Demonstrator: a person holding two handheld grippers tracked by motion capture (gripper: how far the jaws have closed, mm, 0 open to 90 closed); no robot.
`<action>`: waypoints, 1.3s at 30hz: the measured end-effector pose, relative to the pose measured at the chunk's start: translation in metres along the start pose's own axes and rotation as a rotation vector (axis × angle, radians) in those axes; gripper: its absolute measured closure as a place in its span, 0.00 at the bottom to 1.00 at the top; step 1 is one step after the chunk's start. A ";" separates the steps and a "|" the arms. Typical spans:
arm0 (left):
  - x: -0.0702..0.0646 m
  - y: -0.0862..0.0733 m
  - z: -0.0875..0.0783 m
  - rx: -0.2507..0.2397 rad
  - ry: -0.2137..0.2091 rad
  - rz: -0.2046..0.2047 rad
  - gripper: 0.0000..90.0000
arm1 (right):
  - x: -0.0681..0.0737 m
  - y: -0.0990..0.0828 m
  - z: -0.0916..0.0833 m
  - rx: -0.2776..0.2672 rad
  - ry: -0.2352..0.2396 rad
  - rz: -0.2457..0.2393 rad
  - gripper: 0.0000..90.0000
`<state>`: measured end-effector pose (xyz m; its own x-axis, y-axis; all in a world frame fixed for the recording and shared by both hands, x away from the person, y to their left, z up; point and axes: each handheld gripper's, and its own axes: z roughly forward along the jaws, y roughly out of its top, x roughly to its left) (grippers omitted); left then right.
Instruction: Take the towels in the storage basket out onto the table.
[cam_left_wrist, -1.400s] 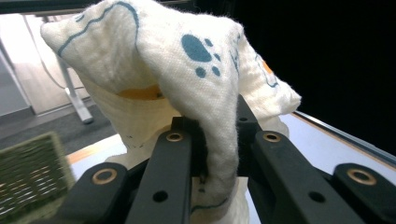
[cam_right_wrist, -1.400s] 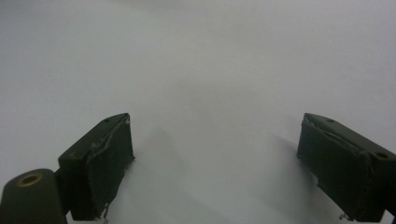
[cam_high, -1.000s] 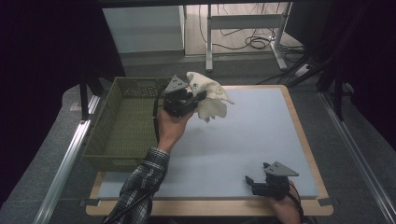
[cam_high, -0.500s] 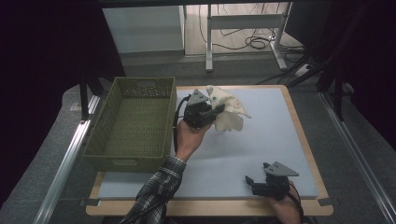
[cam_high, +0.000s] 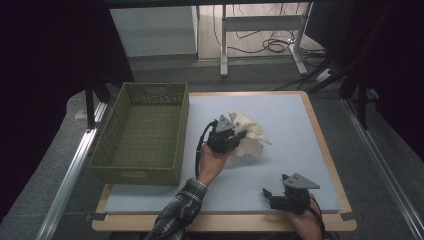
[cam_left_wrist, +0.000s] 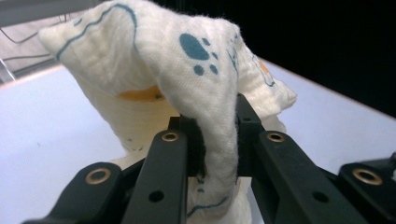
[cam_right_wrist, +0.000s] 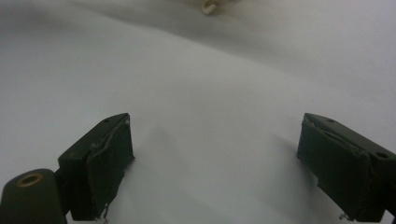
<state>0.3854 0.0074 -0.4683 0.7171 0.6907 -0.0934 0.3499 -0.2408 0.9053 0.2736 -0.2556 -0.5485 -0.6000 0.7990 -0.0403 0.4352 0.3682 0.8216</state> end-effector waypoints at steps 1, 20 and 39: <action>-0.001 -0.004 0.003 0.014 -0.001 0.004 0.87 | 0.000 0.000 0.000 0.000 0.000 -0.002 0.12; 0.001 -0.045 0.040 0.147 0.000 -0.026 0.52 | 0.000 0.000 0.000 0.000 0.002 -0.005 0.12; 0.003 -0.050 0.000 0.125 0.048 0.000 0.26 | 0.001 0.004 -0.003 0.043 0.003 0.003 0.12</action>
<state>0.3699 0.0213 -0.5142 0.6883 0.7220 -0.0702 0.4242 -0.3221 0.8463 0.2728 -0.2542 -0.5434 -0.6006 0.7988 -0.0364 0.4654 0.3862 0.7964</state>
